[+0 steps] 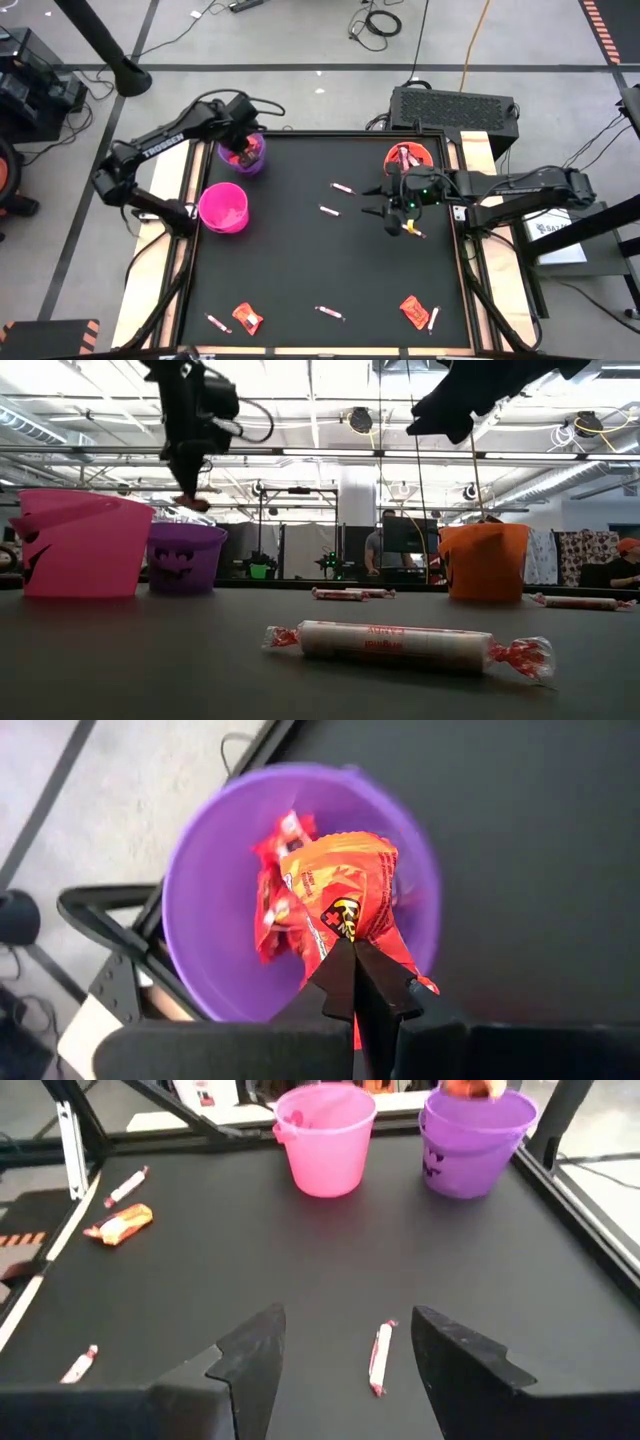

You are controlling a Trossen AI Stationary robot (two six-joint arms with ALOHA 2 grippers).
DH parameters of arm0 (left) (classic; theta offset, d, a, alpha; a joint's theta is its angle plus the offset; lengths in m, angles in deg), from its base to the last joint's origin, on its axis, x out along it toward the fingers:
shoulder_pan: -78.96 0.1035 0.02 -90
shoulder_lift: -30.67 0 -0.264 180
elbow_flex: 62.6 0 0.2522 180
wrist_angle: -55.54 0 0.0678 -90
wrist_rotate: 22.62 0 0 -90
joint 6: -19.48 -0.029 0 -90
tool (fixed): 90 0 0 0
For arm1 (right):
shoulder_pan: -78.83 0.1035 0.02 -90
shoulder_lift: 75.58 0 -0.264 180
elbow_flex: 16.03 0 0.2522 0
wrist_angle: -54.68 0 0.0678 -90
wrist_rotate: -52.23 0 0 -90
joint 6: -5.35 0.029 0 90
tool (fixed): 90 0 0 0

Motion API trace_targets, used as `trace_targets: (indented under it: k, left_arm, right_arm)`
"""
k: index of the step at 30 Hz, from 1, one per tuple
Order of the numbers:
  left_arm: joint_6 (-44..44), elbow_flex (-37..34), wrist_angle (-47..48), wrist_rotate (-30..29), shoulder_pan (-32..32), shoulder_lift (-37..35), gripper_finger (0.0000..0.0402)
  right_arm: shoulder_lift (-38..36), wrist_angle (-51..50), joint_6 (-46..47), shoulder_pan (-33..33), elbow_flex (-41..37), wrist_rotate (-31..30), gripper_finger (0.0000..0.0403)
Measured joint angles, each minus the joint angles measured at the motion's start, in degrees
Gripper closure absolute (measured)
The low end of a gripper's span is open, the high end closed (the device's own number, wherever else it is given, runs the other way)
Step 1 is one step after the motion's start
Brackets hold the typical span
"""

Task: Sort candy by brand, put in halloween buckets
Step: Put the orange candy into the purple bucket

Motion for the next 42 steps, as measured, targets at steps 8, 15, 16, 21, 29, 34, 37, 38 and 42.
trace_targets:
  k: [8, 15, 16, 21, 29, 34, 37, 38, 42]
  left_arm:
    - [-2.8, -5.6, -6.7, -0.1, 5.9, 0.0, 0.0401]
    - [-3.7, -7.2, -7.1, -1.0, 8.1, 0.0, 0.0370]
    - [-3.7, -7.2, -7.4, -1.4, 8.1, 0.0, 0.0358]
    - [-3.7, -7.2, -8.1, -1.9, 8.1, 0.0, 0.0293]
    - [-0.5, -6.0, -8.7, -1.4, 6.7, -3.5, 0.0260]
    - [1.9, -6.4, -9.1, 0.3, 2.2, -11.2, 0.0261]
    - [4.2, -8.1, -11.4, 2.5, -2.5, -16.3, 0.0261]
    - [5.1, -9.0, -13.0, 3.1, -4.5, -17.7, 0.0261]
    - [8.5, -14.9, -20.8, 3.5, -13.7, -22.5, 0.0261]
  right_arm:
    - [0.3, 1.0, -0.9, 0.0, 0.0, 0.0, 0.0193]
    - [0.3, 1.0, -1.5, 0.0, 0.0, 0.0, 0.0193]
    - [0.3, 1.0, -1.6, 0.0, 0.0, 0.0, 0.0193]
    - [0.3, 1.3, -1.8, 0.0, 0.0, 0.0, 0.0193]
    - [0.3, 1.4, -0.5, 0.0, 0.0, 0.0, 0.0193]
    - [0.3, 0.7, 0.3, 0.0, 0.7, 3.8, 0.0193]
    - [0.4, -0.7, 2.0, 0.9, 2.1, 4.5, 0.0193]
    - [0.4, -2.1, 2.6, 1.4, 2.6, 4.6, 0.0193]
    - [0.6, -8.5, 7.1, 4.3, 4.2, 4.6, 0.0193]
